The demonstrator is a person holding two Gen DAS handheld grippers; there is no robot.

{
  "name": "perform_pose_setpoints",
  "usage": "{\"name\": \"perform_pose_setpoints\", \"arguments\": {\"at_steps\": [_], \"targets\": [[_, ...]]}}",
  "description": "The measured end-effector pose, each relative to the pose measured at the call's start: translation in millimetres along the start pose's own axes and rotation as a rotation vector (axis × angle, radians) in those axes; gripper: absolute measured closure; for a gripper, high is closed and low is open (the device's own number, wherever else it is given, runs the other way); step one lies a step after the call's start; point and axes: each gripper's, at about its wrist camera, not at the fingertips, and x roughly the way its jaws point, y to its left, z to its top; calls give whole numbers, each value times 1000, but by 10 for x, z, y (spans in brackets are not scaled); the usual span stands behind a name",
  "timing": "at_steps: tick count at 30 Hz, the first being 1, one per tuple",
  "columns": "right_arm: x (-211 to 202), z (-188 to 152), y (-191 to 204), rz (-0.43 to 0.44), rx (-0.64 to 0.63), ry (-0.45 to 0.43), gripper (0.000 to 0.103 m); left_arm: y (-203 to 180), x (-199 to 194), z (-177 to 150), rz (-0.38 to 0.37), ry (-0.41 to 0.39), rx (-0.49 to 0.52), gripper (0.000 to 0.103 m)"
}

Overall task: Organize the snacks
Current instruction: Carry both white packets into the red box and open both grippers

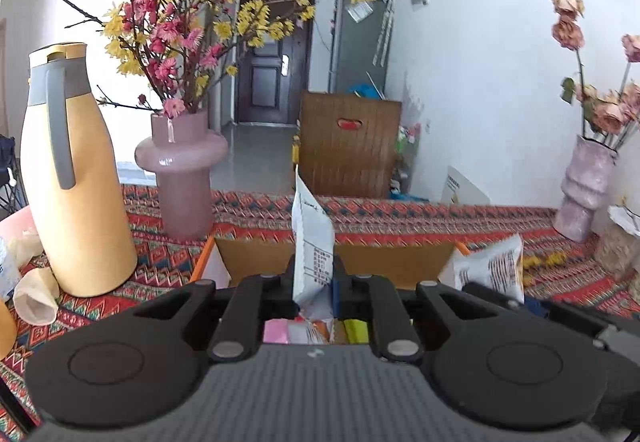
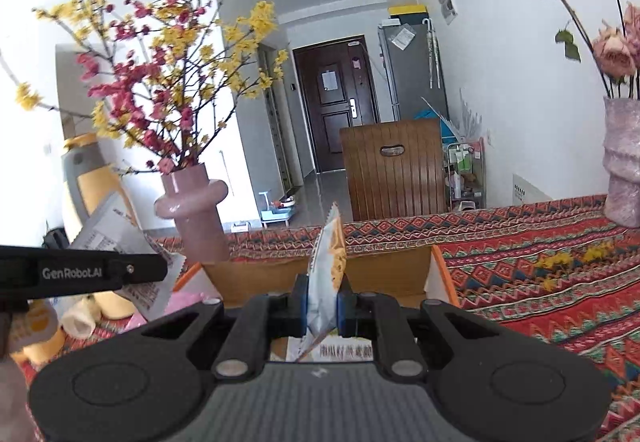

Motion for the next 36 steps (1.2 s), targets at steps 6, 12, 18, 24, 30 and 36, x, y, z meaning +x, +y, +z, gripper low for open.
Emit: {"name": "perform_pose_setpoints", "arguments": {"at_steps": [6,12,18,24,30,36], "targets": [[234,-156,-45,-29,-17,14,90,61,253,-150,39,-13,-1,89],[293,-195,-65,-41,-15,26,90,147,307,-180,13,7,-13,83],[312,-214,-130,-62,10,41,84,202,215,-179,23,-25,-29,33],[226,-205,-208,-71,44,10,12,242,62,-160,45,-75,-49,0],[169,-207,-228,-61,54,-9,0,246,57,-143,66,-62,-61,0],[139,-220,-213,-63,48,-11,0,280,-108,-69,84,-75,-64,0]]}}
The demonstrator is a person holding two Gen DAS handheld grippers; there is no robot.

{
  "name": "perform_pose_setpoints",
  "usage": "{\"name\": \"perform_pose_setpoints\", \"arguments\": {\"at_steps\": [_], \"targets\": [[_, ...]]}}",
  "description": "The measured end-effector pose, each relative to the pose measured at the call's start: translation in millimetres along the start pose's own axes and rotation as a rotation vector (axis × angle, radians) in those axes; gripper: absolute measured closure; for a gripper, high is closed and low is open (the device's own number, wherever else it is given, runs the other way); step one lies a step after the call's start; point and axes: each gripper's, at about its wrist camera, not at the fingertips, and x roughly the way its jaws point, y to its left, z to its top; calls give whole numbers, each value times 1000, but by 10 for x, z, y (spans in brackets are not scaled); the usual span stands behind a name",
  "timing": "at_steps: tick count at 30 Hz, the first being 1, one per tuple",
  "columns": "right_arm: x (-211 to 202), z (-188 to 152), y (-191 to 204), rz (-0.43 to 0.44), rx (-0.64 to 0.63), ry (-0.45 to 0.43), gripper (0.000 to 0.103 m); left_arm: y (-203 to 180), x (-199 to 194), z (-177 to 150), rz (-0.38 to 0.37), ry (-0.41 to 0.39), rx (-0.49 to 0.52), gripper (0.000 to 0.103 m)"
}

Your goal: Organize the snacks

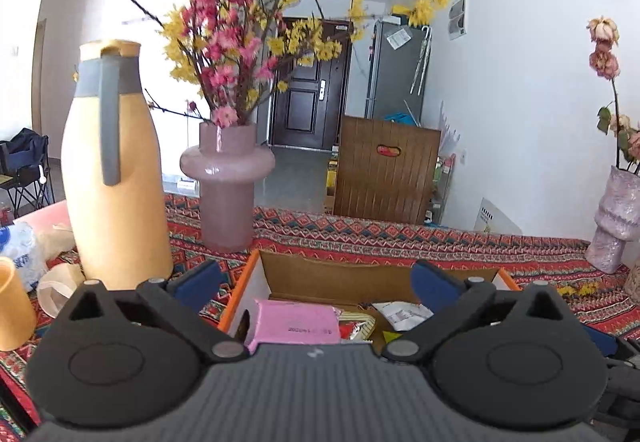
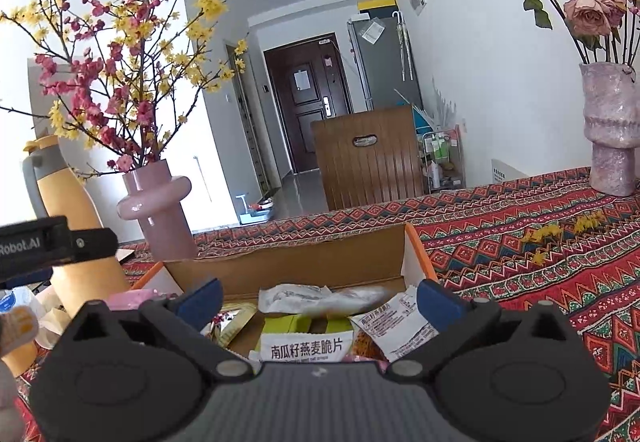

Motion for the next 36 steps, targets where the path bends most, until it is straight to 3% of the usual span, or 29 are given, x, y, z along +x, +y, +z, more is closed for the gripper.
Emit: {"name": "perform_pose_setpoints", "arguments": {"at_steps": [6,14,22,30,36], "targets": [[-254,47,77,-22,-49,-30,0,87,-411,-19,-18,-41,39,0],[-938,-8,164,-4,-119,-60,0,259,-897,-226,-67,-46,109,0],[-1316,-371,151,0,-139,27,0,432,-1102,-600,-97,37,146,0],[-1449,-740,160,7,-116,133,0,609,-1152,-989,-109,171,125,0],[-1514,-931,167,12,-107,184,0,702,-1189,-1163,-116,226,120,0]]}}
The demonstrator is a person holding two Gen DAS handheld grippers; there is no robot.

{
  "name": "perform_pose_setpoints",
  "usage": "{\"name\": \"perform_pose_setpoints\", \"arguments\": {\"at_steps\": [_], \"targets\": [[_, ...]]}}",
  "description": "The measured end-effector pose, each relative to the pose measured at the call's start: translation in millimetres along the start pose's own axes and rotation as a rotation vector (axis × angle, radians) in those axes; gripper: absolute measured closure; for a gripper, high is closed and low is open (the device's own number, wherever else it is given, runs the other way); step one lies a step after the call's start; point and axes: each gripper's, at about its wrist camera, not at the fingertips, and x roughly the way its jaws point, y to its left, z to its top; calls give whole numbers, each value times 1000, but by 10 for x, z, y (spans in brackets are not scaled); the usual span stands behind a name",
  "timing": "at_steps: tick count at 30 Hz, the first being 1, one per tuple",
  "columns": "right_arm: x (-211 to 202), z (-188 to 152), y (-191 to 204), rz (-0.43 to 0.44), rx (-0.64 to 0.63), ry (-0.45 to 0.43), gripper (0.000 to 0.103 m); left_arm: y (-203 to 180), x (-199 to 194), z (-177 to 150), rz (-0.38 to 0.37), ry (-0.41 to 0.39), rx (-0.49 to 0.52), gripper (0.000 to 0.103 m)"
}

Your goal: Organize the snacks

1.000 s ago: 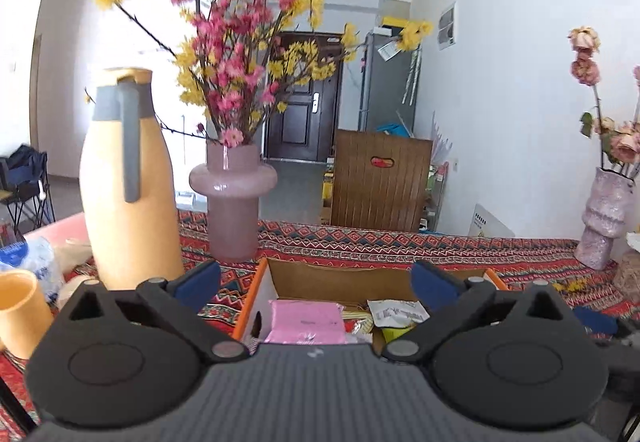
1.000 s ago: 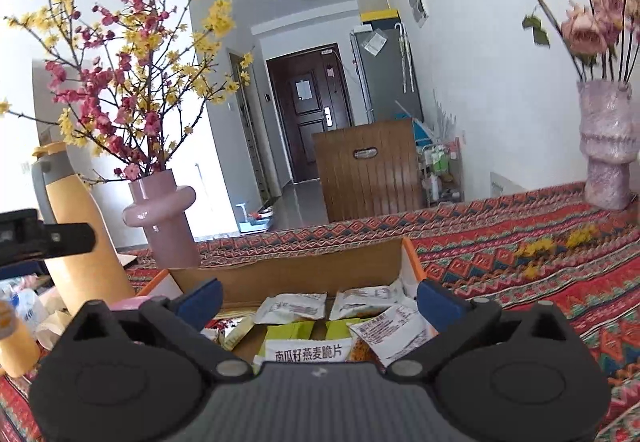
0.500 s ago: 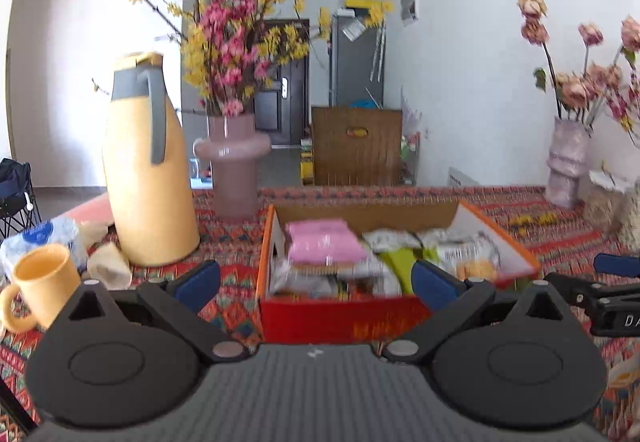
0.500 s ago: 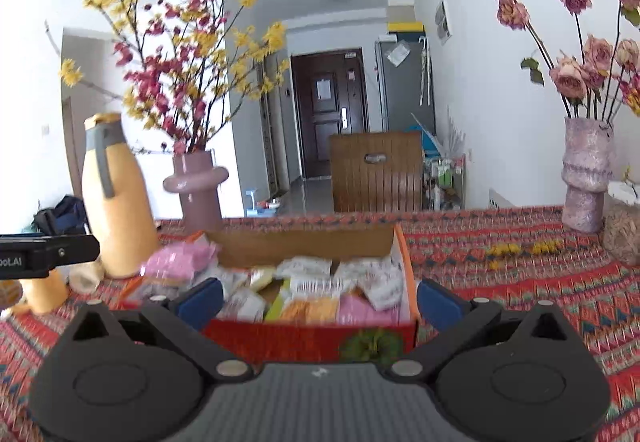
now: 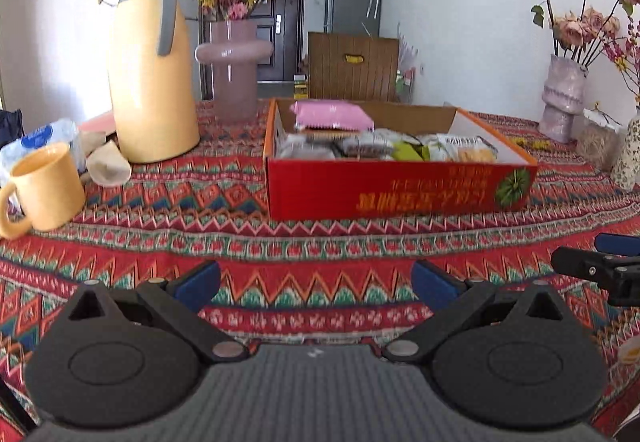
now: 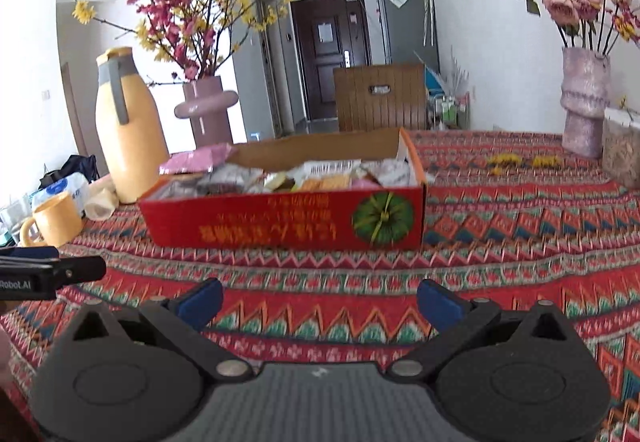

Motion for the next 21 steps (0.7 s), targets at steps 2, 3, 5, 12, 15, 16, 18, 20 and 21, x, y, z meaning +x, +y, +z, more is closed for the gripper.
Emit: {"name": "perform_pose_setpoints", "arguments": {"at_steps": [2,3,5,12,15,16,18,20,21], "targets": [[-1,-49,6,0,5,15,0,11,-16,-29,-3,6,-6,0],[1,-69,11,-2,8,22,0,14,-30,-45,-4,5,-9,0],[-4,-98,15,-5,11,31,0,15,-54,-66,-7,2,-12,0],[-69,-147,31,-10,9,36,0,16,-103,-87,-19,2,-19,0],[-88,-149,38,-11,7,35,0,12,-107,-94,-23,4,-20,0],[-91,-151,38,-11,6,36,0,11,-105,-93,-25,5,-20,0],[-91,-153,38,-12,6,37,0,4,-105,-97,-27,6,-19,0],[-88,-153,37,-13,6,39,0,2,-105,-97,-29,6,-19,0],[-86,-154,35,-13,6,40,0,0,-105,-98,-29,6,-19,0]]}}
